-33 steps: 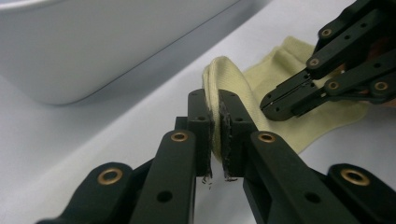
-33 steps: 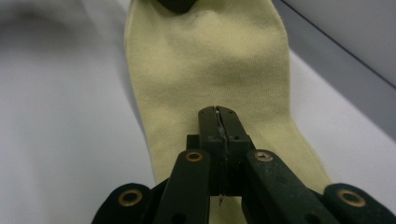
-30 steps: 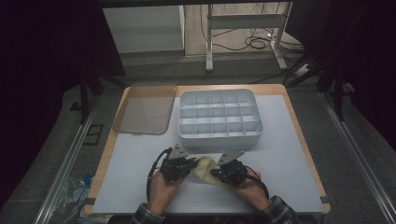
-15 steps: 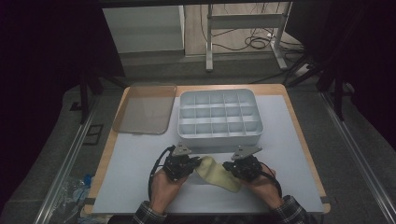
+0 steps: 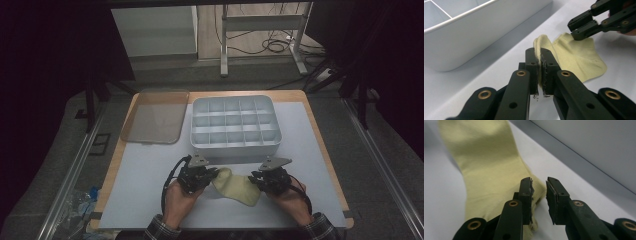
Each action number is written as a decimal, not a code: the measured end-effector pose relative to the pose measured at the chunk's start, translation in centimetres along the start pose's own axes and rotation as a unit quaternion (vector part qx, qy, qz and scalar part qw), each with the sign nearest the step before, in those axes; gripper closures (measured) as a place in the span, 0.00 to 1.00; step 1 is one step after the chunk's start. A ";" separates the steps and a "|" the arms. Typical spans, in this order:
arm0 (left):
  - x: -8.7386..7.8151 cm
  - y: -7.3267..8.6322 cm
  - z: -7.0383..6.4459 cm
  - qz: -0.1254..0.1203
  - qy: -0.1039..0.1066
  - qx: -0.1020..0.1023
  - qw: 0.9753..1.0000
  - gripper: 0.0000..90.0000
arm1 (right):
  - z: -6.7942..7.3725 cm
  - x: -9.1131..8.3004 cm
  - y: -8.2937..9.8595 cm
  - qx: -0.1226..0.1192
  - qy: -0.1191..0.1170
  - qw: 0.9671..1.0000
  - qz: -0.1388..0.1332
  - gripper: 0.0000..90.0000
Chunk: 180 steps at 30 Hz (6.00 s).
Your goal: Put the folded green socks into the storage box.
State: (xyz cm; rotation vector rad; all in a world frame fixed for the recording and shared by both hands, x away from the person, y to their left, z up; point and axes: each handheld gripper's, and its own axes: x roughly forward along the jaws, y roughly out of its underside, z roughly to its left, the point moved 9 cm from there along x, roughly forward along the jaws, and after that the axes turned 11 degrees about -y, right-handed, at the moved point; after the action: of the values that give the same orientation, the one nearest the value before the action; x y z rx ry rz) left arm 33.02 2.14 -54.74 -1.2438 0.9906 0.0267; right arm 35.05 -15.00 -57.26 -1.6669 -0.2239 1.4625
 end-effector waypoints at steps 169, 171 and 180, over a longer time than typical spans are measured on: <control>3.4 1.5 -0.2 0.016 -0.047 0.016 0.999 0.19 | 3.9 2.1 0.3 -0.016 -0.058 0.998 0.005 0.99; 3.4 1.5 -0.2 0.017 -0.047 0.016 0.999 0.19 | 4.2 2.0 0.2 -0.021 -0.057 0.998 0.007 0.99; 3.5 1.6 -0.3 0.018 -0.047 0.019 0.999 0.23 | 5.2 1.7 0.6 -0.031 -0.065 0.997 0.007 0.99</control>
State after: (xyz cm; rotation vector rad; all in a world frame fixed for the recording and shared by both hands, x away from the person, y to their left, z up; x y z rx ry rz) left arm 34.12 0.81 -58.18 -1.1797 0.9279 0.0936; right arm 30.82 -11.73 -58.45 -1.6267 -0.3332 1.5923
